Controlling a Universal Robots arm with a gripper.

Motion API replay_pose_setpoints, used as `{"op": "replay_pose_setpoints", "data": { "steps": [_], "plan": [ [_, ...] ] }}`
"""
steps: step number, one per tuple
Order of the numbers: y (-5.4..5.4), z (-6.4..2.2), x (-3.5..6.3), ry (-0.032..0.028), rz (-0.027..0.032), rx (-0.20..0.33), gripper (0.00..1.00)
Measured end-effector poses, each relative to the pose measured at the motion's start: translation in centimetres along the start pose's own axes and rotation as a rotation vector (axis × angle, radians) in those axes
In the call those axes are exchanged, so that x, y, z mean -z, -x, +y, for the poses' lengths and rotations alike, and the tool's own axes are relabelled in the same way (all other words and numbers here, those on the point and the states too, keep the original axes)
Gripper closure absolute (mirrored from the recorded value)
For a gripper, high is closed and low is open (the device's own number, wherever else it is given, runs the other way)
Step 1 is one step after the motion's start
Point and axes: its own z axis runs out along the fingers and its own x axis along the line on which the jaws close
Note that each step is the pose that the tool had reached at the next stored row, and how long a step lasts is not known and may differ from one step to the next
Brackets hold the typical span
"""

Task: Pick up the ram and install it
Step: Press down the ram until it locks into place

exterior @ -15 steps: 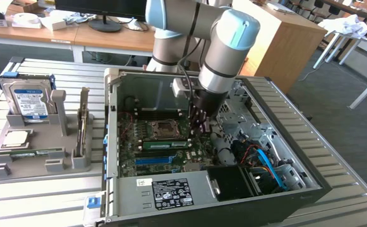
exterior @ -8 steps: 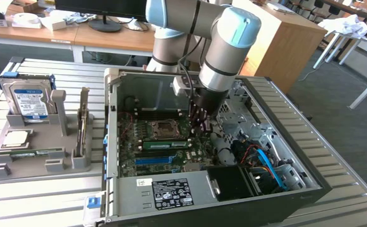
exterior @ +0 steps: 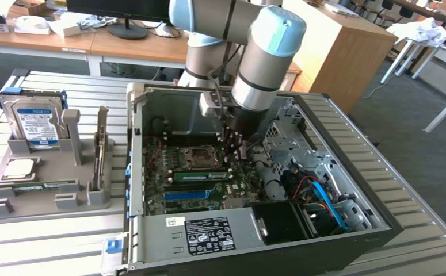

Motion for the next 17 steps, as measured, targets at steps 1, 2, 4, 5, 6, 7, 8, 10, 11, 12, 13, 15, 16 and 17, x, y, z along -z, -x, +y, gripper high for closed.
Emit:
{"op": "replay_pose_setpoints", "data": {
  "steps": [1,2,4,5,6,7,8,10,11,12,13,15,16,17],
  "plan": [
    [0.0,0.42,-0.03,-0.0004,-0.0001,0.0,0.9],
    [0.0,0.83,-0.06,-0.0008,-0.0003,0.0,0.9],
    [0.0,1.66,-0.11,-0.0015,-0.0003,0.0,0.9],
    [0.0,2.08,-0.13,-0.0017,-0.0001,0.0,0.9],
    [0.0,2.46,-0.15,-0.0019,-0.0001,0.0,0.9],
    [0.0,2.86,-0.17,-0.0021,-0.0001,0.0,0.9],
    [0.0,3.24,-0.19,-0.0024,-0.0002,0.0,0.9],
    [0.0,3.97,-0.23,-0.0027,-0.0002,0.0,0.9],
    [0.0,4.33,-0.24,-0.0028,-0.0001,0.0,0.9],
    [0.0,4.69,-0.26,-0.003,-0.0002,0.0,0.9],
    [0.0,5.02,-0.28,-0.0031,-0.0002,0.0,0.9],
    [0.0,5.67,-0.31,-0.0033,-0.0001,0.0,0.9],
    [0.0,5.97,-0.33,-0.0033,-0.0002,0.0,0.9],
    [0.0,6.25,-0.34,-0.0034,-0.0001,0.0,0.9]
  ]
}}
